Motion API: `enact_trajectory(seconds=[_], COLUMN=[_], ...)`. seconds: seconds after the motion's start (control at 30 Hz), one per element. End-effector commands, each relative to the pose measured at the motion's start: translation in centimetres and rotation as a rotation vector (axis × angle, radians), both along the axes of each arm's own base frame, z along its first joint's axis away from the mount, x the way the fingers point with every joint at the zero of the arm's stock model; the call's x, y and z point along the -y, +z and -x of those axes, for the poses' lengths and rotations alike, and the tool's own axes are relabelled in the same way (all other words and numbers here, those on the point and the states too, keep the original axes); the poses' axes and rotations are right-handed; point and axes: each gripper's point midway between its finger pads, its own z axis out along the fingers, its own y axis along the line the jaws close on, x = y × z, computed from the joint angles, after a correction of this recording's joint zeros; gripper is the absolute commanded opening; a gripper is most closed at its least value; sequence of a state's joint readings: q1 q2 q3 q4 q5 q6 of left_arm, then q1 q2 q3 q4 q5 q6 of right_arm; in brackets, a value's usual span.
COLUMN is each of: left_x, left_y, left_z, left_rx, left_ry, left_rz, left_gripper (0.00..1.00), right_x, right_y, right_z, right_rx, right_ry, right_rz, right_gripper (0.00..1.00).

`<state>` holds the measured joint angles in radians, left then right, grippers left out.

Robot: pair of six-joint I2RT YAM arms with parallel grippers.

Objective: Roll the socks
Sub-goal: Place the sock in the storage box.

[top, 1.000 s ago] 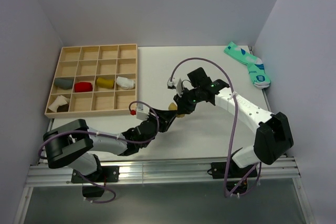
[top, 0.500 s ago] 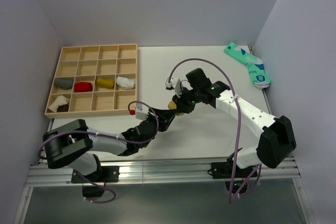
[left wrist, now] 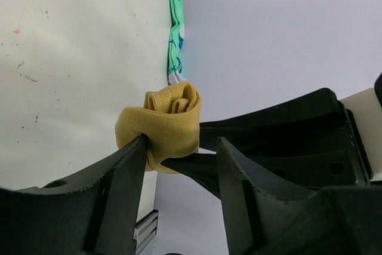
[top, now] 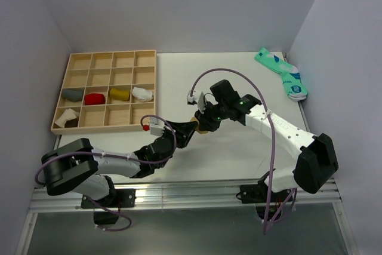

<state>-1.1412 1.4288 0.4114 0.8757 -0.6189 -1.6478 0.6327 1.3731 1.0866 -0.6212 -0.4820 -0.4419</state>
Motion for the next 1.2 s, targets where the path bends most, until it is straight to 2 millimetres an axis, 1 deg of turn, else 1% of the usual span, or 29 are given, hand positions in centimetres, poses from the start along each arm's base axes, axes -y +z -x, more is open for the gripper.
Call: enact_trajectory(seconds=[0.0,0.1,0.23,0.27,0.37,0.57,0.7,0.77,0.9,1.07,1.1,1.17], left_x=[0.1,0.5,1.5,1.6,1.8,1.7,1.5,1.5,1.4,1.3,1.3,1.4], left_y=[1.8,1.5,0.9,1.1,0.8,1.2,1.6,1.5,2.0,2.3,2.4,2.4], left_z=[-0.6,-0.6,-0.6,-0.6,-0.5,-0.7,-1.0,-1.2,-1.3,-1.5,-1.6,-1.6], left_rx=[0.005,0.005,-0.013,-0.011,-0.015,-0.003,0.010,0.012,0.033,0.051,0.055,0.061], left_ry=[0.029,0.016,-0.012,-0.015,-0.025,-0.020,-0.012,-0.014,-0.011,-0.008,-0.010,-0.015], left_rz=[0.054,0.060,0.043,0.058,0.067,0.075,0.085,0.080,0.093,0.088,0.086,0.075], left_gripper=[0.56,0.56,0.55,0.55,0.56,0.55,0.52,0.51,0.45,0.40,0.36,0.32], right_x=[-0.5,-0.6,-1.0,-1.1,-1.4,-1.9,-2.3,-2.5,-2.8,-2.9,-2.9,-2.7], right_y=[1.9,2.1,2.5,2.7,2.8,2.6,2.6,2.6,2.8,2.5,2.6,2.3], right_z=[0.1,0.1,0.0,0.0,0.0,0.8,1.6,2.0,2.5,3.2,3.2,3.3], right_rx=[0.044,0.064,0.074,0.077,0.079,0.059,0.017,-0.008,-0.046,-0.083,-0.082,-0.088], right_ry=[0.006,-0.002,-0.004,-0.005,-0.005,0.018,0.042,0.050,0.069,0.083,0.085,0.088], right_rz=[-0.041,-0.046,-0.050,-0.055,-0.059,-0.062,-0.074,-0.083,-0.095,-0.094,-0.095,-0.084], right_gripper=[0.05,0.04,0.04,0.04,0.04,0.04,0.04,0.04,0.04,0.04,0.04,0.04])
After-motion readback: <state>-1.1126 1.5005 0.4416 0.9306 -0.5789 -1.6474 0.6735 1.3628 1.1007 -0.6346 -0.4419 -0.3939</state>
